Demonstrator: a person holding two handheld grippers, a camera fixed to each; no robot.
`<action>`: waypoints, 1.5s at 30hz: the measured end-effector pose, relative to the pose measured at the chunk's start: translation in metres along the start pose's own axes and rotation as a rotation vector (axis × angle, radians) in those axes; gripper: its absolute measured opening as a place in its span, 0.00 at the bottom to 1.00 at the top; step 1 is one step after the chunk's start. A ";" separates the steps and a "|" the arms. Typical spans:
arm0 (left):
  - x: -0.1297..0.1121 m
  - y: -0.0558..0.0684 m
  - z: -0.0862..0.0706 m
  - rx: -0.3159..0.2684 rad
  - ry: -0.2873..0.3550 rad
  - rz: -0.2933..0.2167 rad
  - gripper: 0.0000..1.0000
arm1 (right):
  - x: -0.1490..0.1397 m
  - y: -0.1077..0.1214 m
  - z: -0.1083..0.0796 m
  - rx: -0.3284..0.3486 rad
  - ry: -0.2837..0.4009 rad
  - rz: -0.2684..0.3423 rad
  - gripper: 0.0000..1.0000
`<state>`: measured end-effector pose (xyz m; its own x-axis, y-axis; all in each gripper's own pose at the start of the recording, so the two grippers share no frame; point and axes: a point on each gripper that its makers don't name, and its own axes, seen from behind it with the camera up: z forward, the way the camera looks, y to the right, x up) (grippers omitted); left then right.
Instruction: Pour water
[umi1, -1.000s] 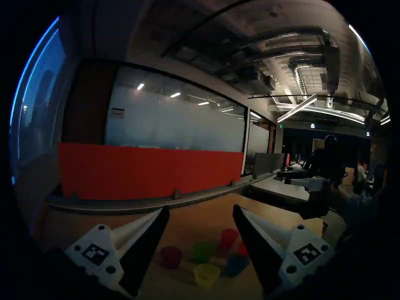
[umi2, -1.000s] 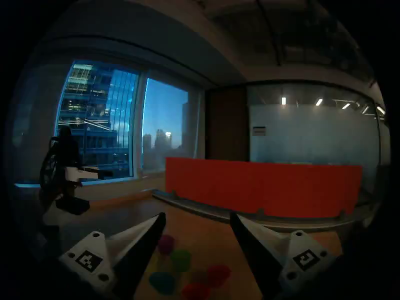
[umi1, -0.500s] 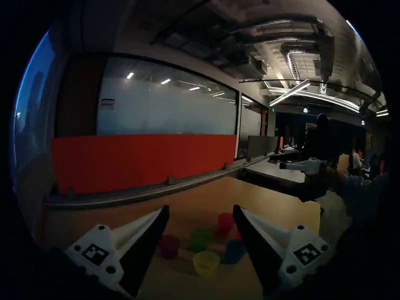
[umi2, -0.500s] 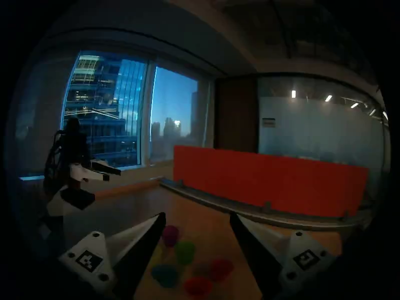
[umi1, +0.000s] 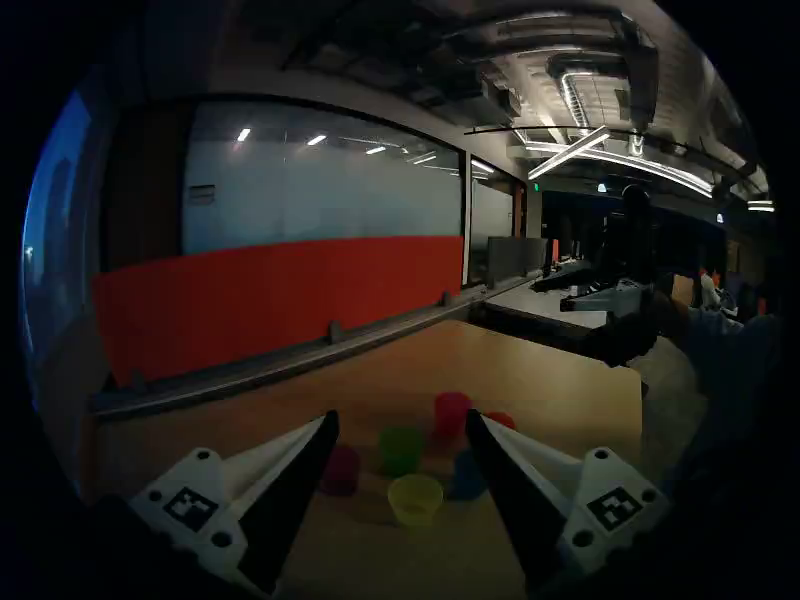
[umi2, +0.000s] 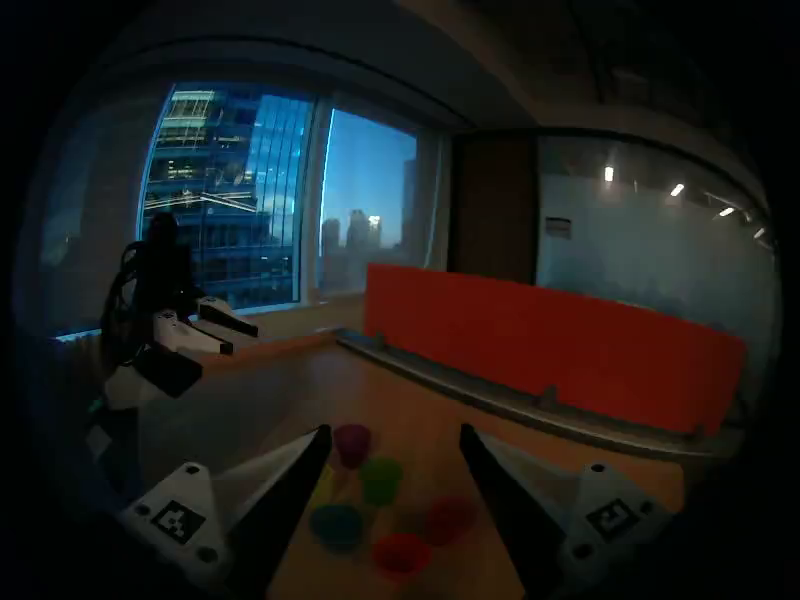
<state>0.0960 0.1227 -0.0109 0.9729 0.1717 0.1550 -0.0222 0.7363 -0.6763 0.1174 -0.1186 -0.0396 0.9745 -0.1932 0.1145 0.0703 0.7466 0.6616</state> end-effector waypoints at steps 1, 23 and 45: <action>-0.002 0.001 0.001 -0.005 -0.008 0.004 0.94 | -0.001 -0.001 0.000 0.004 -0.006 -0.004 0.99; -0.054 0.019 0.011 -0.058 -0.133 0.059 0.94 | -0.043 -0.011 -0.002 0.060 -0.119 -0.053 0.99; -0.094 0.029 0.022 -0.084 -0.214 0.074 0.94 | -0.080 -0.015 0.004 0.107 -0.183 -0.076 0.99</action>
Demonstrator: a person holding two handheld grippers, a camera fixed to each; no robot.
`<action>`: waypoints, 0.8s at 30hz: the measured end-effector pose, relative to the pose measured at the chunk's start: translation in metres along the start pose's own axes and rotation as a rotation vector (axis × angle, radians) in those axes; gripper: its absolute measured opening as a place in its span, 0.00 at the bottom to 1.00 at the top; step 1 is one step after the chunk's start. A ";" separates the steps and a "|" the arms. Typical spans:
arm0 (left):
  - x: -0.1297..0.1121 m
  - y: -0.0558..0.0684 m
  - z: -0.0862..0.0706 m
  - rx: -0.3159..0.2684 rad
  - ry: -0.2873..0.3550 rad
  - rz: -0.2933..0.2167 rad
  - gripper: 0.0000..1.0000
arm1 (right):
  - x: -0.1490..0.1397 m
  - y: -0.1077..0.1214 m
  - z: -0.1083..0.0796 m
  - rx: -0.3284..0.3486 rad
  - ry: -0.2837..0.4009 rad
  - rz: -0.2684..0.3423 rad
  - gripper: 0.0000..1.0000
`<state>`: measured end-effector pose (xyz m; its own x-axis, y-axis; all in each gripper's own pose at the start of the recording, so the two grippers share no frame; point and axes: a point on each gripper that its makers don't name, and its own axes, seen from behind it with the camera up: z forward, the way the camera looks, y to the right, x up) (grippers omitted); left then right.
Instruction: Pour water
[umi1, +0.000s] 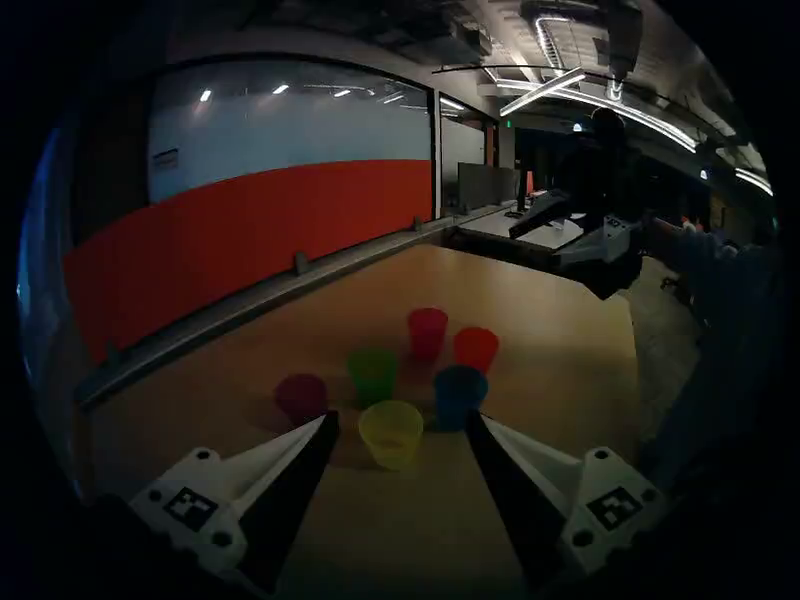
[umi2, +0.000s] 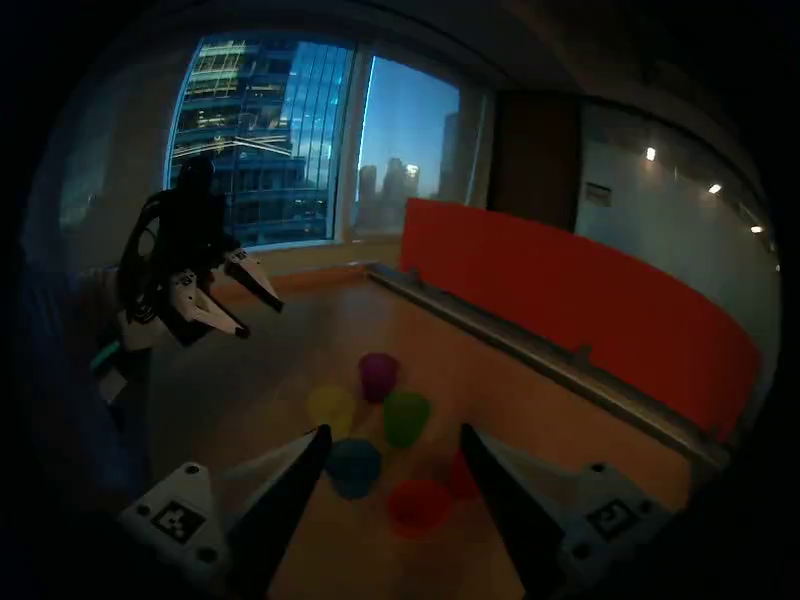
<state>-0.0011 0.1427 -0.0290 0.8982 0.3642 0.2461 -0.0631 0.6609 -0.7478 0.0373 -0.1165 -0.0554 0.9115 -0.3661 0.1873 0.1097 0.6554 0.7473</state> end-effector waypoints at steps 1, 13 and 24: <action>-0.001 0.000 0.001 0.001 -0.001 0.001 0.94 | 0.000 0.000 0.001 0.001 -0.001 -0.001 0.99; -0.007 -0.002 0.007 -0.004 -0.011 0.004 0.94 | -0.022 -0.012 0.019 0.037 -0.039 -0.017 0.99; -0.012 -0.009 0.023 -0.015 -0.025 0.017 0.94 | -0.049 -0.019 0.042 0.067 -0.087 -0.041 0.99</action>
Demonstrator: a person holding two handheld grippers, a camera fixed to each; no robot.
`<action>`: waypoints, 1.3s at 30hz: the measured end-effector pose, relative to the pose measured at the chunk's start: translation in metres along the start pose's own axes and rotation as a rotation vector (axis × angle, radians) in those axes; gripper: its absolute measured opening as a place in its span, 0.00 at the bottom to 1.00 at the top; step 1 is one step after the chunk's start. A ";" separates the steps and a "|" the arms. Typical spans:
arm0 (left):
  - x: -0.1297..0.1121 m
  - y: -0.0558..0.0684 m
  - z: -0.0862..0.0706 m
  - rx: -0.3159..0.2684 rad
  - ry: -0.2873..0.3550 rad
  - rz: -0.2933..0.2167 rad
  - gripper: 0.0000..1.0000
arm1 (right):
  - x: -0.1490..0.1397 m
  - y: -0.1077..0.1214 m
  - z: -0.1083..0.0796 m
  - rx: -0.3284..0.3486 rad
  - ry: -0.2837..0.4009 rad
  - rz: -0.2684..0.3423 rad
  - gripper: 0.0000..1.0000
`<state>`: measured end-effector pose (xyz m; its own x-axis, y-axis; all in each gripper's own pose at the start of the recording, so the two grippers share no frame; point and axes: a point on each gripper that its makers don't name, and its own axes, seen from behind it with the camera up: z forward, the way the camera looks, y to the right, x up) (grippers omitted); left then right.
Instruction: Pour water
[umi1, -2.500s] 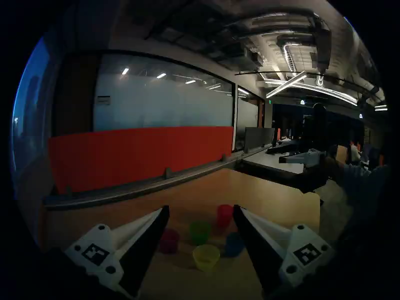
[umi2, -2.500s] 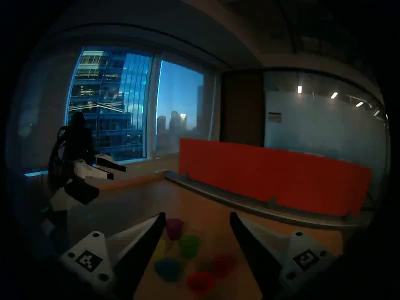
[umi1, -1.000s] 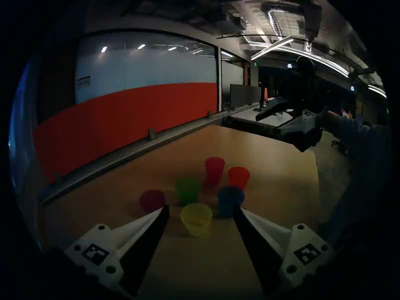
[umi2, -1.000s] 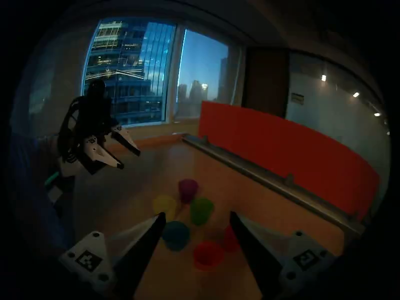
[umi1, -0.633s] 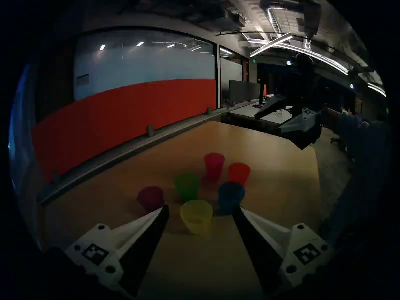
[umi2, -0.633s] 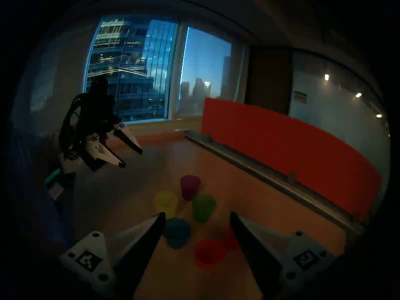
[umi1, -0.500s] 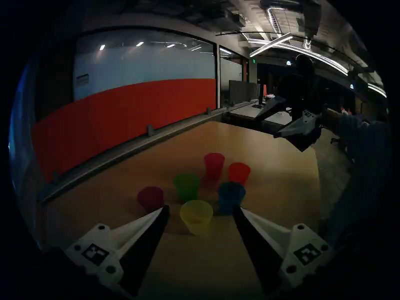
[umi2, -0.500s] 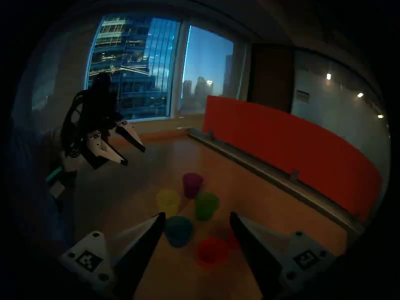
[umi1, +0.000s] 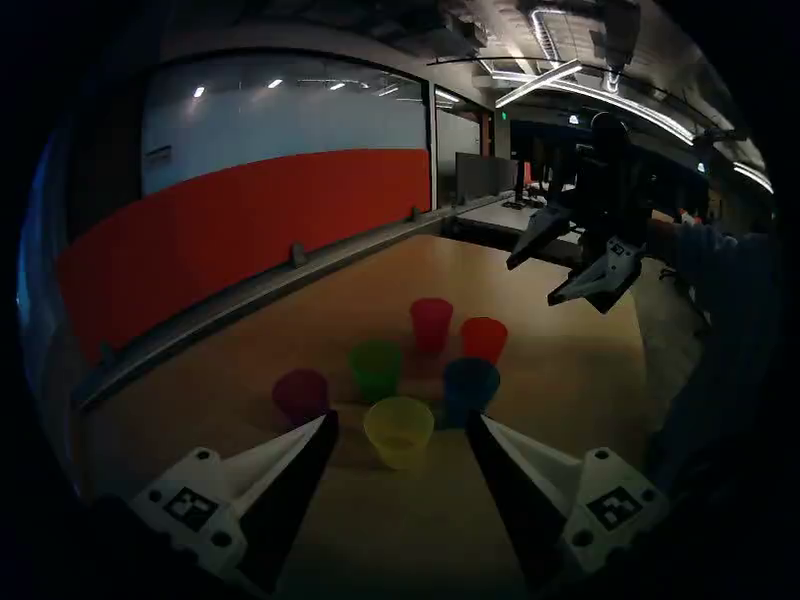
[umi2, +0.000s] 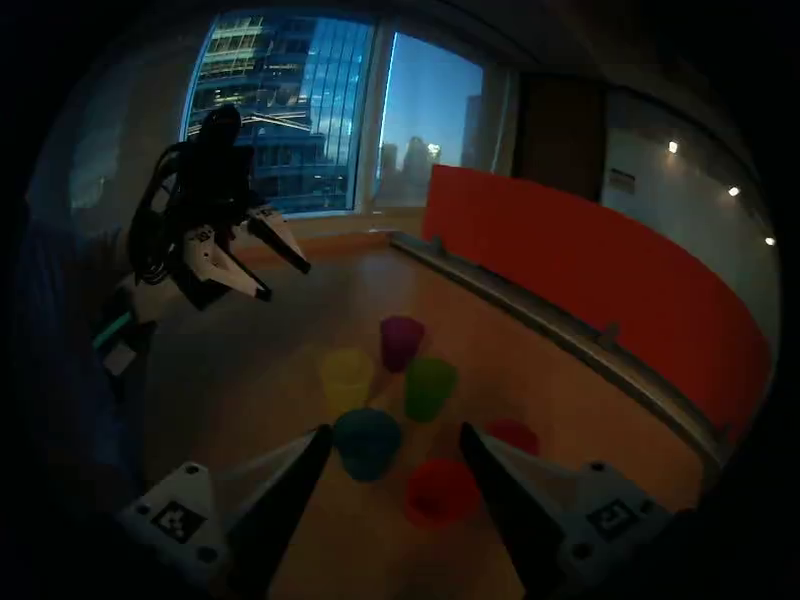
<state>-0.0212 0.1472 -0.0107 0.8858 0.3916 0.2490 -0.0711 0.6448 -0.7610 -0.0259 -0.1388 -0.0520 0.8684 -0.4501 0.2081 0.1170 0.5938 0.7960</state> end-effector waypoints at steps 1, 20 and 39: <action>0.000 -0.001 0.002 -0.002 0.000 0.001 0.94 | -0.002 -0.001 0.002 0.004 -0.004 -0.004 0.99; 0.003 -0.019 0.048 -0.045 -0.018 0.005 0.94 | -0.035 -0.022 0.050 0.098 -0.083 -0.032 0.99; -0.001 -0.028 0.067 -0.064 -0.019 -0.008 0.94 | -0.053 -0.025 0.090 0.147 -0.136 -0.035 0.98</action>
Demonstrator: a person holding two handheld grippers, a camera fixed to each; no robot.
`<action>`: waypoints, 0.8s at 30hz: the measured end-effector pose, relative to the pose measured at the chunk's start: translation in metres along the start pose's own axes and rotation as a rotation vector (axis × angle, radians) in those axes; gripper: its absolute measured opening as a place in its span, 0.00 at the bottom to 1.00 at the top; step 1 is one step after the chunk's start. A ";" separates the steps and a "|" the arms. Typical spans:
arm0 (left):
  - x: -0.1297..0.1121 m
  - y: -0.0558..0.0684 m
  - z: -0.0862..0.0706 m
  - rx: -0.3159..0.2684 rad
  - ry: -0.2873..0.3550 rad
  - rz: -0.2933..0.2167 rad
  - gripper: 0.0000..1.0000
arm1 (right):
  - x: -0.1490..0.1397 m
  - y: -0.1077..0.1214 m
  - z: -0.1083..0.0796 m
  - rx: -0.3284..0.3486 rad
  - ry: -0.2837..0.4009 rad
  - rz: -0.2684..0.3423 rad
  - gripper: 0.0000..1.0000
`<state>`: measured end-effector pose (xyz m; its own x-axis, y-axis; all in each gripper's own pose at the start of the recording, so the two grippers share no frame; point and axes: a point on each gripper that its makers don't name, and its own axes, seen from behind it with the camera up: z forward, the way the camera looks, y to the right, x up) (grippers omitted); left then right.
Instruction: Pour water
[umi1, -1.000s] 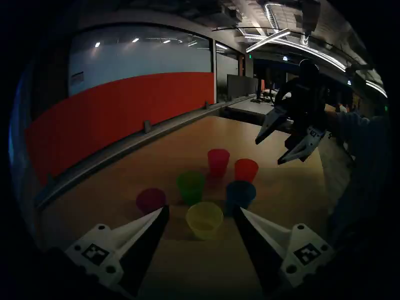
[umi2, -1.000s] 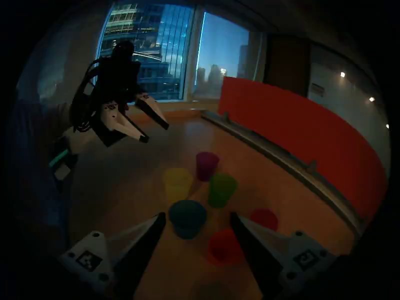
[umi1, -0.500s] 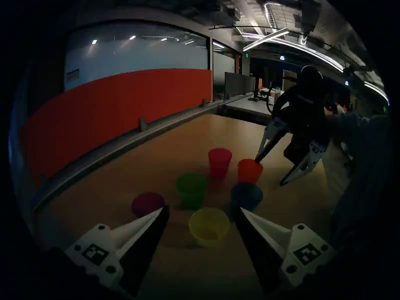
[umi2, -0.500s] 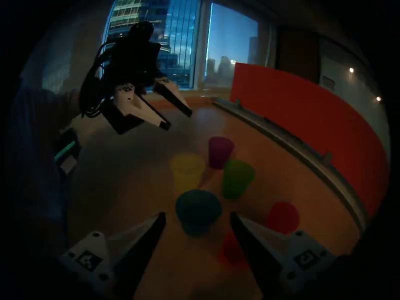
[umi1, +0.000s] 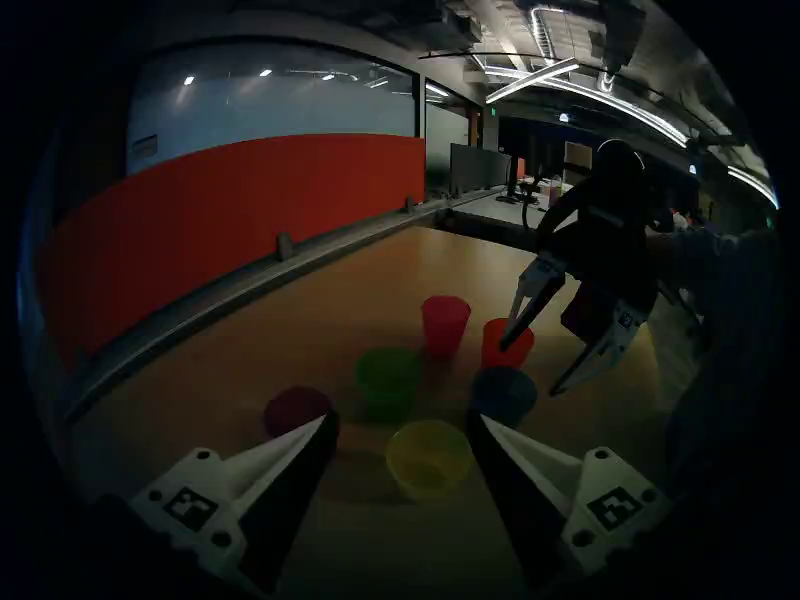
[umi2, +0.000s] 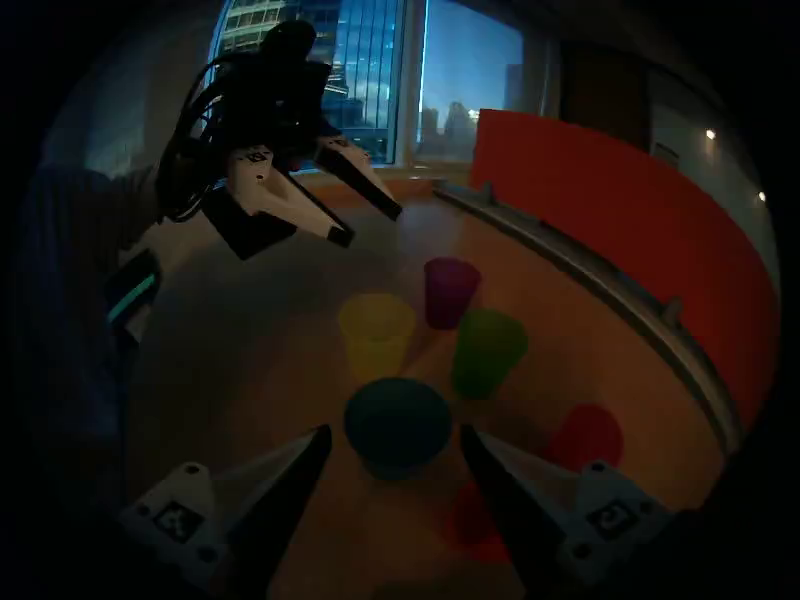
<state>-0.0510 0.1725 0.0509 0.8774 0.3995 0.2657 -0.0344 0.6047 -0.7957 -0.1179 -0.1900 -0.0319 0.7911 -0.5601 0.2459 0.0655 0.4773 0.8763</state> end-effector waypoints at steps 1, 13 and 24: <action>0.000 0.000 0.001 -0.002 0.000 0.000 0.94 | -0.001 0.000 0.002 0.002 -0.003 -0.001 0.98; -0.005 -0.005 0.005 -0.010 -0.001 -0.011 0.94 | -0.007 0.002 0.021 0.027 -0.035 0.003 0.97; -0.007 -0.006 0.010 -0.018 -0.004 -0.012 0.94 | -0.013 0.004 0.037 0.031 -0.058 -0.017 0.97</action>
<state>-0.0621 0.1729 0.0597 0.8760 0.3946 0.2774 -0.0149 0.5970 -0.8021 -0.1506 -0.2056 -0.0165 0.7532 -0.6068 0.2537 0.0591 0.4466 0.8928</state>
